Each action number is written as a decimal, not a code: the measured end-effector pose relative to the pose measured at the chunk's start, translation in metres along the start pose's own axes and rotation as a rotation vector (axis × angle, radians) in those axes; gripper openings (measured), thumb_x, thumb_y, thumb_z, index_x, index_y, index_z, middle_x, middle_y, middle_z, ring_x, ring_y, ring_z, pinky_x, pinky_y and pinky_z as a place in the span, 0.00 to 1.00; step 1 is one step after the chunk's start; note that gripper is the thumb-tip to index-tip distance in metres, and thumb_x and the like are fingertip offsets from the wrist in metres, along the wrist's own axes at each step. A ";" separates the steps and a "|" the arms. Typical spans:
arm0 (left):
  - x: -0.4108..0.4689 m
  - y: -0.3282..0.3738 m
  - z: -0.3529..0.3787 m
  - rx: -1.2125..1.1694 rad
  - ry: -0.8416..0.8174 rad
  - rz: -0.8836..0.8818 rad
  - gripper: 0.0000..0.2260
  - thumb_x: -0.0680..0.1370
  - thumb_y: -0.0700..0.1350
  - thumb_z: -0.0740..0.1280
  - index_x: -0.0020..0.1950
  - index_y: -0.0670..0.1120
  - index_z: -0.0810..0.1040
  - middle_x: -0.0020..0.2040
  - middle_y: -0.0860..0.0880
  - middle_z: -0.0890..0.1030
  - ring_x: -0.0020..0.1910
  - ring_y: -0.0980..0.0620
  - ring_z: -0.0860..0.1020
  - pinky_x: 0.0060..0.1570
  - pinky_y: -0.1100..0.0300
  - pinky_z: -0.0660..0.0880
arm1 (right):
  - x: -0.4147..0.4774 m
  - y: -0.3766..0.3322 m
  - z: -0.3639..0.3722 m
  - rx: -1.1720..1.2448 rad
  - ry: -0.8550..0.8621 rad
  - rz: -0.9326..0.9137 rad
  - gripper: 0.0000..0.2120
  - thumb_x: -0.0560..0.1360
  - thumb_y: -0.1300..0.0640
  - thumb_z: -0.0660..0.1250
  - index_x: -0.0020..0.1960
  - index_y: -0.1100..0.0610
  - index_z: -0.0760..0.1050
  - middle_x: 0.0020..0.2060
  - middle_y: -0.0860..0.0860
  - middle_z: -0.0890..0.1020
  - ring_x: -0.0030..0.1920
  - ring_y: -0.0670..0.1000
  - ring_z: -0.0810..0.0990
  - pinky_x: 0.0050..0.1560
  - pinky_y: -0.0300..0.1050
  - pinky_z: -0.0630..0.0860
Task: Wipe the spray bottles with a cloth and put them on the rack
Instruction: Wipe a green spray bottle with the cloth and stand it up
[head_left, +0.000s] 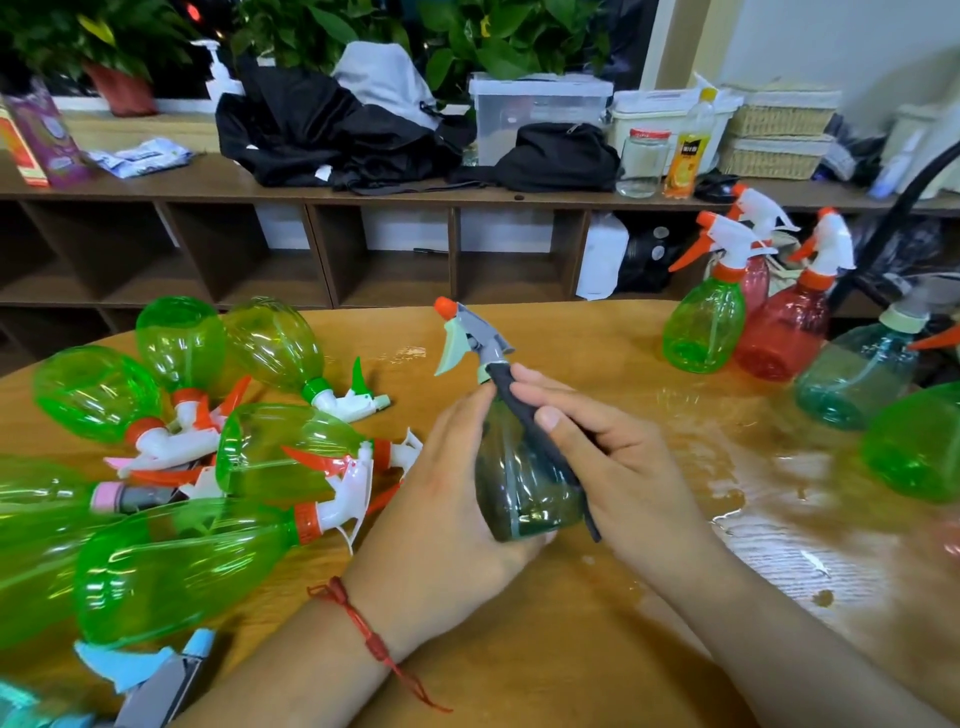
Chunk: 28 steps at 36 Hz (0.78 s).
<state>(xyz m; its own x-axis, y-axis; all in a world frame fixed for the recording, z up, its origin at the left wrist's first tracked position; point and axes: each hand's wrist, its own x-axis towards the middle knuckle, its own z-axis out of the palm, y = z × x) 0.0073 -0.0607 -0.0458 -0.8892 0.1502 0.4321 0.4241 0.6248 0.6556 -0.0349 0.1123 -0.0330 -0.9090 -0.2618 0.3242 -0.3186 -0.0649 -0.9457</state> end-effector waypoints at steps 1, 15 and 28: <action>0.000 -0.002 -0.001 -0.010 0.008 -0.017 0.50 0.67 0.53 0.86 0.75 0.72 0.55 0.70 0.73 0.65 0.70 0.79 0.62 0.65 0.82 0.57 | 0.000 0.000 0.001 -0.014 -0.007 -0.016 0.14 0.82 0.60 0.66 0.65 0.58 0.83 0.66 0.42 0.83 0.71 0.41 0.77 0.70 0.35 0.72; 0.000 0.004 -0.013 -0.365 -0.111 -0.090 0.47 0.67 0.48 0.85 0.78 0.65 0.63 0.73 0.72 0.73 0.74 0.65 0.73 0.71 0.66 0.72 | -0.002 -0.010 -0.003 0.068 0.014 -0.061 0.15 0.83 0.56 0.64 0.65 0.60 0.82 0.67 0.45 0.83 0.73 0.45 0.77 0.72 0.41 0.73; 0.002 0.004 -0.005 -0.470 0.091 -0.161 0.51 0.67 0.49 0.87 0.83 0.60 0.62 0.76 0.67 0.72 0.74 0.61 0.73 0.73 0.56 0.74 | -0.005 -0.012 0.004 0.167 -0.016 -0.034 0.18 0.82 0.56 0.62 0.69 0.57 0.80 0.71 0.43 0.80 0.75 0.44 0.74 0.71 0.40 0.73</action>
<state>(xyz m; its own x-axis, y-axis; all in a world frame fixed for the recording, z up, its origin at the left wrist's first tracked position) 0.0084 -0.0617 -0.0394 -0.9400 -0.0001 0.3413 0.3330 0.2188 0.9172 -0.0249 0.1104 -0.0233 -0.8935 -0.2723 0.3571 -0.2990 -0.2323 -0.9255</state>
